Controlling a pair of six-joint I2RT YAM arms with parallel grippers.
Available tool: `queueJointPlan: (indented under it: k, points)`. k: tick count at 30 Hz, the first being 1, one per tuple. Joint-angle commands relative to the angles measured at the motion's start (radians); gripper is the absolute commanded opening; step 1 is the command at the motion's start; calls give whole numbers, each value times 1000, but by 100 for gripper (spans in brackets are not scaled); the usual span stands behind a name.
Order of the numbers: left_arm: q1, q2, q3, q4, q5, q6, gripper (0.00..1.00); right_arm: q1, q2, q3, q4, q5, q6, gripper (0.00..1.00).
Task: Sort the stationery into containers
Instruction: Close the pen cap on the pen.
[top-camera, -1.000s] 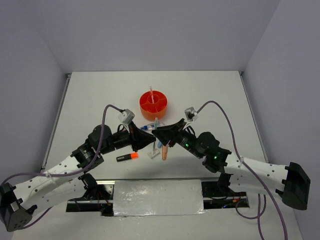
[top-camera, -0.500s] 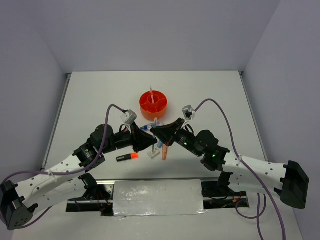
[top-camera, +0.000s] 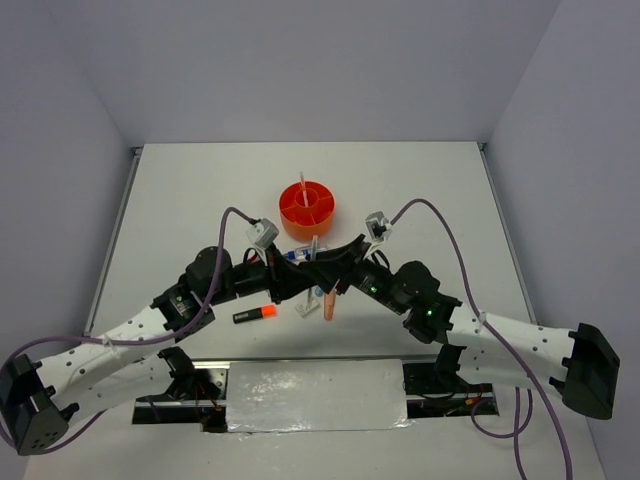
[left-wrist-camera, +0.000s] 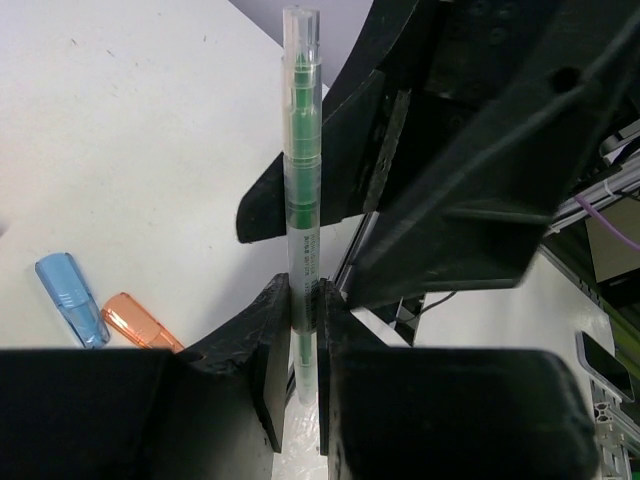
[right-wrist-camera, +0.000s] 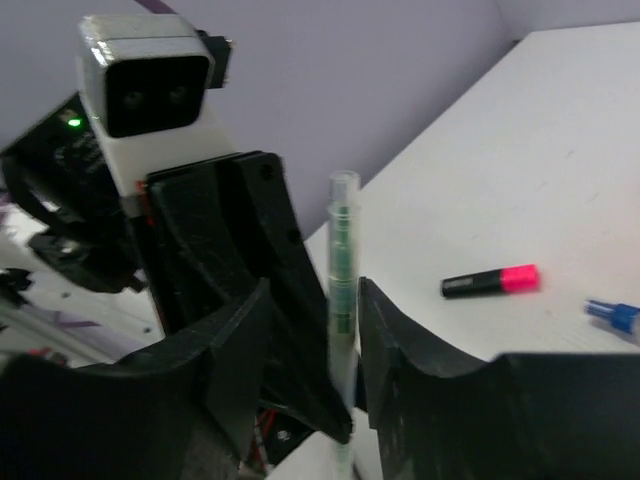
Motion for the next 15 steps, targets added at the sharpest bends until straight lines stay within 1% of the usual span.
queueJointPlan:
  k: [1,3,6,8,10,11,12,13,15]
  points:
    - [-7,-24,26,14,20,30,0,13,-57,-6,54,-35,-17,50]
    - [-7,-27,23,5,21,35,0,13,-92,6,5,-10,-42,52]
    - [-12,-27,16,-7,28,41,0,12,-118,86,-146,39,-79,54]
    - [-16,-29,9,-4,29,43,0,10,-120,118,-199,76,-93,56]
    - [-24,-33,3,10,44,46,0,6,-110,172,-301,123,-88,56]
    - [-27,-36,0,14,47,47,0,6,-94,195,-344,197,-77,56]
    - [-30,-38,0,22,52,49,0,4,-83,215,-390,228,-64,56]
    - [-36,-41,-2,22,52,53,0,6,-72,245,-450,245,-47,56]
    - [-39,-42,3,20,52,58,0,0,-51,258,-463,233,-45,56]
